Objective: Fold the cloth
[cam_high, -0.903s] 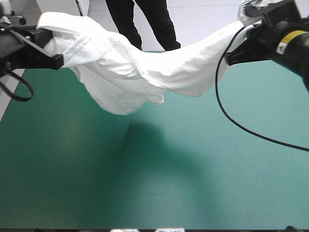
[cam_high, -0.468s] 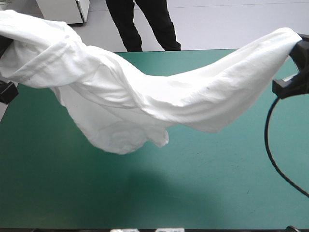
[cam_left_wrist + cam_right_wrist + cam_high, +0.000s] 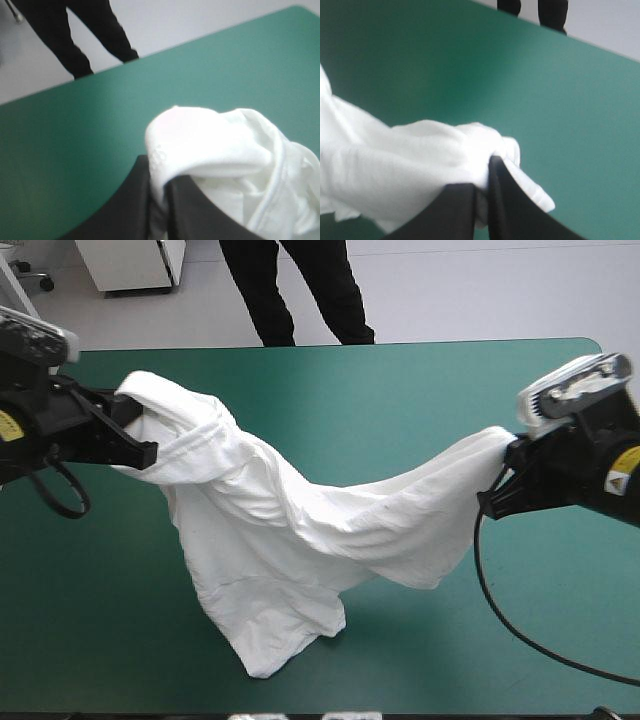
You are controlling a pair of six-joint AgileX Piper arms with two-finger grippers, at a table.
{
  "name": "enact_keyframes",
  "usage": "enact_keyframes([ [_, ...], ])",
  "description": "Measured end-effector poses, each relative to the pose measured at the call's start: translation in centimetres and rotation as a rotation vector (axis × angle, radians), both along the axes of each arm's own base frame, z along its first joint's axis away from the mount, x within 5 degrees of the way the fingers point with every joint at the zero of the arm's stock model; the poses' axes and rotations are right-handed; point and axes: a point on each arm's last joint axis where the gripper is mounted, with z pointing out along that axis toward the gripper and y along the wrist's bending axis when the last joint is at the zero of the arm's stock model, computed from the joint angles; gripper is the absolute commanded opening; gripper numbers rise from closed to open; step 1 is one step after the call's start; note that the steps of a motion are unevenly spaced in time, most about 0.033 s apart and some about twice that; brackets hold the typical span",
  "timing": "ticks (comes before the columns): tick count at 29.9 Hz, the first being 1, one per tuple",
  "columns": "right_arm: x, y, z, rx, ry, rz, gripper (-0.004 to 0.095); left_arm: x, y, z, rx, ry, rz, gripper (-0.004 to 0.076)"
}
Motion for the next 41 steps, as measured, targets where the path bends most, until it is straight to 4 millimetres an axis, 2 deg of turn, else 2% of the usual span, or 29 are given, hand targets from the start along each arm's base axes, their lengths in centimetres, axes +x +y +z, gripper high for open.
enact_keyframes([
  [5, 4.1, 1.9, -6.2, -0.147, 0.208, -0.021, -0.0017, 4.7, -1.2, -5.0, 0.081, 0.191, 0.020, -0.0009],
  [8, 7.1, 2.9, -9.5, -0.239, 0.265, -0.055, -0.0017, 8.2, -1.9, -7.9, 0.130, 0.250, 0.046, -0.0009],
  [13, 12.4, 4.4, -13.6, -0.368, 0.280, -0.111, -0.0017, 14.4, -3.0, -12.3, 0.198, 0.280, 0.099, -0.0009],
  [17, 16.2, 4.6, -16.9, -0.425, 0.293, -0.139, -0.0017, 18.4, -4.2, -15.5, 0.206, 0.263, 0.104, -0.0009],
  [21, 19.0, 4.2, -18.9, -0.428, 0.307, -0.170, -0.0017, 21.1, -5.0, -17.5, 0.182, 0.209, 0.106, -0.0009],
  [26, 21.8, 3.8, -20.1, -0.415, 0.291, -0.199, 0.0000, 23.5, -5.8, -20.8, 0.191, 0.231, 0.101, 0.0002],
  [28, 22.7, 4.0, -20.6, -0.416, 0.300, -0.204, 0.0079, 24.1, -6.0, -22.2, 0.203, 0.263, 0.099, 0.0047],
  [30, 23.4, 4.3, -21.4, -0.420, 0.320, -0.203, 0.0227, 24.6, -6.1, -23.7, 0.218, 0.307, 0.097, 0.0134],
  [34, 24.4, 4.8, -22.0, -0.409, 0.335, -0.200, 0.0606, 25.3, -6.1, -26.0, 0.271, 0.377, 0.096, 0.0400],
  [36, 24.6, 4.9, -21.8, -0.402, 0.329, -0.202, 0.0716, 25.4, -5.9, -26.3, 0.305, 0.383, 0.099, 0.0504],
  [38, 24.7, 4.8, -21.1, -0.402, 0.325, -0.209, 0.0739, 25.6, -5.3, -25.9, 0.325, 0.387, 0.122, 0.0557],
  [41, 24.5, 4.6, -19.5, -0.402, 0.309, -0.226, 0.0718, 25.8, -4.0, -24.0, 0.353, 0.378, 0.191, 0.0561],
])
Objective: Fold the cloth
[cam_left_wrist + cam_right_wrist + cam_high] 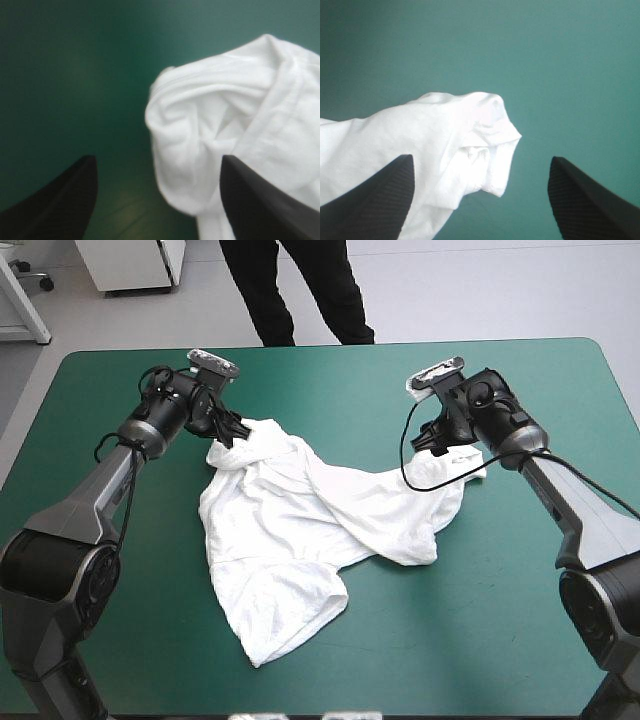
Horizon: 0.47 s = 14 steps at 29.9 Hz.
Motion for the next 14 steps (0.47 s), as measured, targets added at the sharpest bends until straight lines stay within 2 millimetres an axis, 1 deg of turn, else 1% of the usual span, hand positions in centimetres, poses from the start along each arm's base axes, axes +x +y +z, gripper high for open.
enact_keyframes([
  [2, -0.6, -0.3, 1.3, 0.000, -0.014, -0.008, 0.0707, -0.5, 0.9, 2.1, 0.016, -0.031, 0.042, 0.0561],
  [5, -2.3, -1.2, 4.1, -0.004, -0.051, -0.025, 0.0699, -2.5, 1.9, 6.0, 0.022, -0.093, 0.075, 0.0561],
  [7, -4.2, -2.0, 6.4, 0.003, -0.081, -0.040, 0.0698, -4.8, 2.5, 9.2, 0.010, -0.141, 0.083, 0.0561],
  [8, -5.0, -2.3, 7.3, 0.007, -0.091, -0.048, 0.0698, -5.8, 2.8, 10.5, 0.003, -0.158, 0.084, 0.0561],
  [10, -7.2, -3.1, 9.6, 0.031, -0.129, -0.060, 0.0698, -8.5, 3.4, 13.3, -0.009, -0.198, 0.071, 0.0561],
  [12, -9.5, -3.8, 11.7, 0.072, -0.158, -0.067, 0.0698, -10.9, 3.9, 15.3, -0.022, -0.233, 0.059, 0.0561],
  [14, -11.6, -4.4, 13.0, 0.109, -0.157, -0.076, 0.0698, -13.2, 4.4, 17.2, -0.036, -0.278, 0.046, 0.0561],
])
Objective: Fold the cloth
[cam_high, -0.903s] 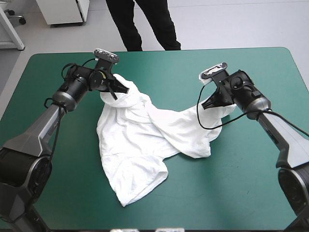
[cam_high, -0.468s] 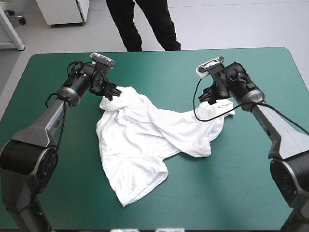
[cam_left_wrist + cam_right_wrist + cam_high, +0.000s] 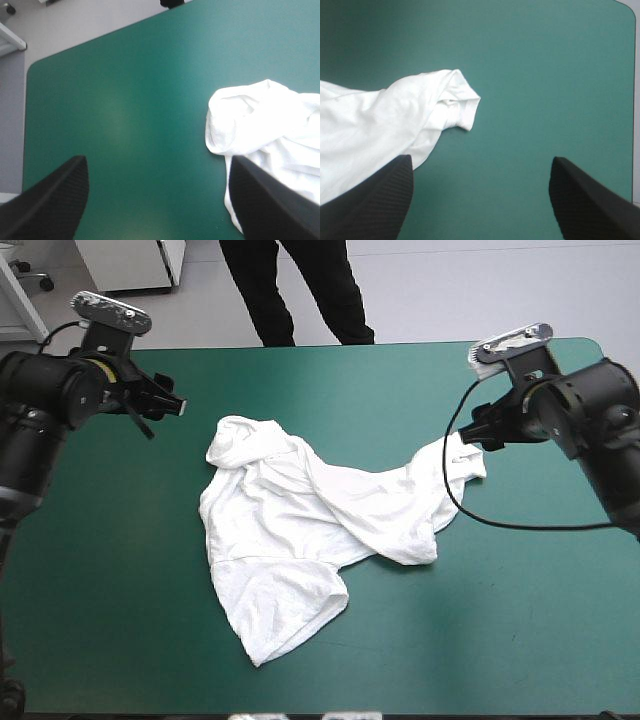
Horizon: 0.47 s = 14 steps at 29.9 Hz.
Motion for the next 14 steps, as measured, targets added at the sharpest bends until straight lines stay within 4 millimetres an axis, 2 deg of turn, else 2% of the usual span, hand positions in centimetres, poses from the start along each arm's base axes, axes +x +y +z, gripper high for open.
enact_keyframes([
  [4, -3.6, -0.4, 1.7, 0.109, -0.001, 0.032, 0.0698, -2.7, 0.7, 2.0, -0.009, -0.058, -0.011, 0.0559],
  [7, -5.7, -0.5, 2.3, 0.180, -0.014, 0.068, 0.0698, -2.7, 0.7, 1.7, 0.007, -0.053, -0.020, 0.0551],
  [10, -7.0, -0.7, 2.4, 0.208, -0.017, 0.088, 0.0698, -1.1, 0.2, -0.2, 0.021, 0.009, -0.030, 0.0545],
  [14, -7.7, -0.6, 1.4, 0.204, 0.018, 0.134, 0.0698, 2.8, -0.9, -4.1, 0.046, 0.113, -0.039, 0.0545],
])
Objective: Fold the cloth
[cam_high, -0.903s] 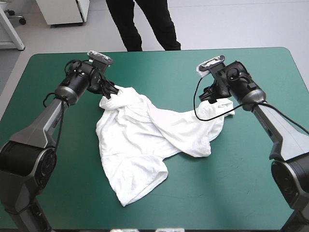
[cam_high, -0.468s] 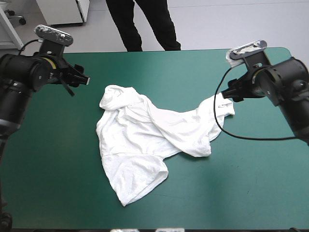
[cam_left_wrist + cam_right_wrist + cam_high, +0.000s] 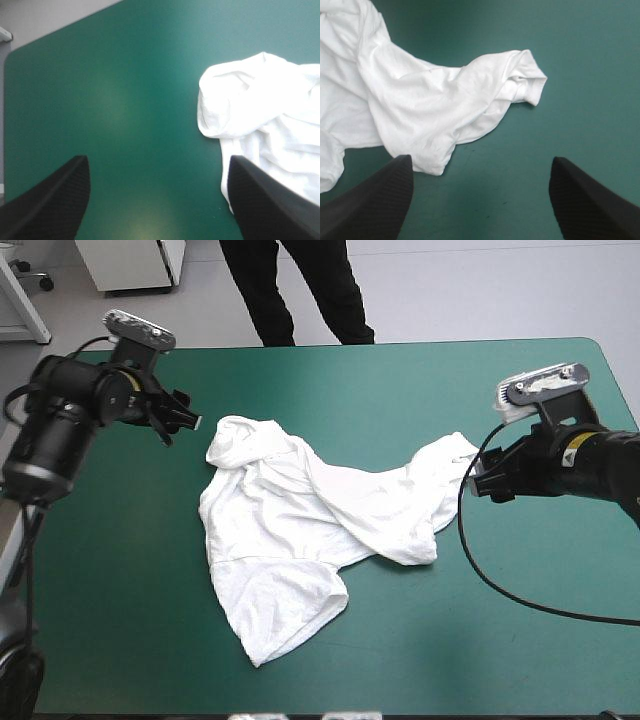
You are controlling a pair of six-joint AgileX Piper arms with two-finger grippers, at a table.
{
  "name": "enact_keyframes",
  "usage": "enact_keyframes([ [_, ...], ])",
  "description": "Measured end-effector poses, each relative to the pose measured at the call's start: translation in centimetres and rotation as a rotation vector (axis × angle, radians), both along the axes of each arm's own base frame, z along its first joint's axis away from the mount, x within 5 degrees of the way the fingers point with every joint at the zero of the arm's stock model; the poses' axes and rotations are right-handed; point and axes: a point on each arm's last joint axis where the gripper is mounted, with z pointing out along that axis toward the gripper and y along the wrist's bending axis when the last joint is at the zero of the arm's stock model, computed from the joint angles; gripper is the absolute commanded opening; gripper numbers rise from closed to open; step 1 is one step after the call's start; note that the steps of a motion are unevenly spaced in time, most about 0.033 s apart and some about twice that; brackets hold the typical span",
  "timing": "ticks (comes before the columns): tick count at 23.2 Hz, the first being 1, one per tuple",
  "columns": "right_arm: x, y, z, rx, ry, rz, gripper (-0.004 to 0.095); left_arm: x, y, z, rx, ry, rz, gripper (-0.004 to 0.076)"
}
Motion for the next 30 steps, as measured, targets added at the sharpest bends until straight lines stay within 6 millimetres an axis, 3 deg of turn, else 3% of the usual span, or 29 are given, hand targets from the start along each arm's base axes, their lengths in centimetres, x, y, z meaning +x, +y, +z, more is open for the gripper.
enact_keyframes([
  [5, 0.1, 0.8, -2.6, 0.013, 0.100, 0.062, 0.0696, 5.1, -1.3, -6.0, -0.011, 0.165, 0.008, 0.0545],
  [6, 0.1, 1.0, -3.4, 0.011, 0.132, 0.078, 0.0693, 7.0, -1.1, -8.2, -0.051, 0.226, 0.029, 0.0545],
  [10, 0.2, 1.0, -5.0, -0.016, 0.181, 0.095, 0.0650, 10.8, 0.6, -12.2, -0.124, 0.301, 0.098, 0.0545],
  [13, 0.3, 1.0, -6.2, -0.037, 0.214, 0.108, 0.0650, 12.3, 1.1, -14.4, -0.172, 0.331, 0.116, 0.0545],
  [17, 0.2, 1.6, -8.8, -0.043, 0.268, 0.192, 0.0650, 13.8, 0.4, -19.0, -0.215, 0.429, 0.100, 0.0537],
  [20, 0.1, 1.7, -11.0, -0.050, 0.326, 0.218, 0.0648, 14.2, 0.1, -20.6, -0.240, 0.468, 0.098, 0.0400],
  [29, 1.3, 2.3, -15.9, -0.047, 0.398, 0.214, 0.0648, 14.3, -0.4, -20.8, -0.295, 0.481, 0.096, 0.0008],
  [30, 1.6, 2.5, -16.4, -0.045, 0.409, 0.217, 0.0648, 14.3, -0.4, -20.8, -0.296, 0.481, 0.096, -0.0008],
])
